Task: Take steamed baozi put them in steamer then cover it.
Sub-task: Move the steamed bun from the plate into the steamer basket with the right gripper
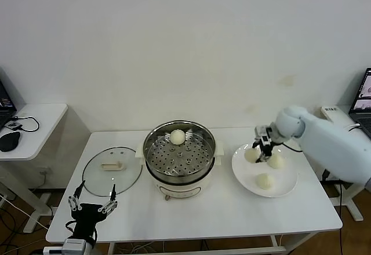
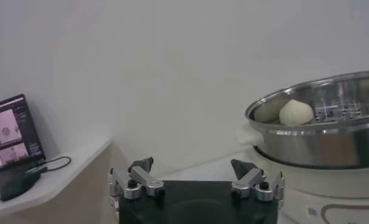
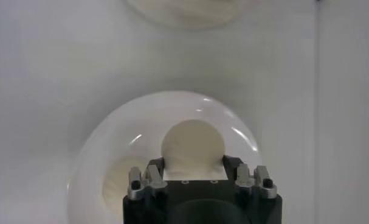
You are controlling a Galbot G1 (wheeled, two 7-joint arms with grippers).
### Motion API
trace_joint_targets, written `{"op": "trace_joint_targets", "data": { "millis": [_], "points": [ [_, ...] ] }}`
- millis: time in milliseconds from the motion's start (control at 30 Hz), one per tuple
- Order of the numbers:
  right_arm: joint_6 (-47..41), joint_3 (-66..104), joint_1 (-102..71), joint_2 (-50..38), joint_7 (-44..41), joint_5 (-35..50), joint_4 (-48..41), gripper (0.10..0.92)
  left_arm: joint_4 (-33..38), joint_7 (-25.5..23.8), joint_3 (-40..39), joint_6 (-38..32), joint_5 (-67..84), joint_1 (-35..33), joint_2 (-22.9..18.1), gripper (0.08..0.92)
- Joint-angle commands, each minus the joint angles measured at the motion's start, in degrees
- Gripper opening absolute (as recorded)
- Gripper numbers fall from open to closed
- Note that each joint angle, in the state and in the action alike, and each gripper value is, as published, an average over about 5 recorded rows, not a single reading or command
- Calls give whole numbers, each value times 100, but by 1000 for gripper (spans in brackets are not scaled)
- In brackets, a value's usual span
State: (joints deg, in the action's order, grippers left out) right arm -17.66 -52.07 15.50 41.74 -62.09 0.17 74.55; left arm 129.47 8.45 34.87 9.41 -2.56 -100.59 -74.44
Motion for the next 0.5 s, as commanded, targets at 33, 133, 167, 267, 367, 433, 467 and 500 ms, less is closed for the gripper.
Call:
{"op": "trace_joint_targets", "data": {
  "millis": [33, 133, 167, 267, 367, 433, 467, 500],
  "points": [
    [-77, -844, 1532, -185, -24, 724, 535, 611, 20, -5, -37, 6, -3, 4, 3, 823],
    [-139, -1138, 2081, 44, 4, 1006, 595, 615, 33, -6, -64, 7, -4, 27, 5, 823],
    [-173, -1225, 2228, 150, 22, 1123, 611, 616, 32, -7, -71, 8, -3, 39, 8, 823],
    [-299, -1420, 2534, 463, 98, 1470, 647, 620, 15, -9, -77, 8, -4, 72, 27, 823],
    [-485, -1520, 2661, 866, 240, 1832, 647, 625, -13, -9, -50, 5, 2, 88, 60, 823],
    [-657, -1482, 2609, 1169, 361, 2031, 608, 627, -26, -9, -10, 2, 17, 87, 72, 823],
    [-748, -1443, 2545, 1333, 421, 2114, 576, 627, -28, -8, 12, 2, 26, 84, 72, 823],
    [-853, -1403, 2469, 1511, 486, 2193, 541, 628, -27, -8, 35, 1, 35, 78, 72, 823]
  ]
}}
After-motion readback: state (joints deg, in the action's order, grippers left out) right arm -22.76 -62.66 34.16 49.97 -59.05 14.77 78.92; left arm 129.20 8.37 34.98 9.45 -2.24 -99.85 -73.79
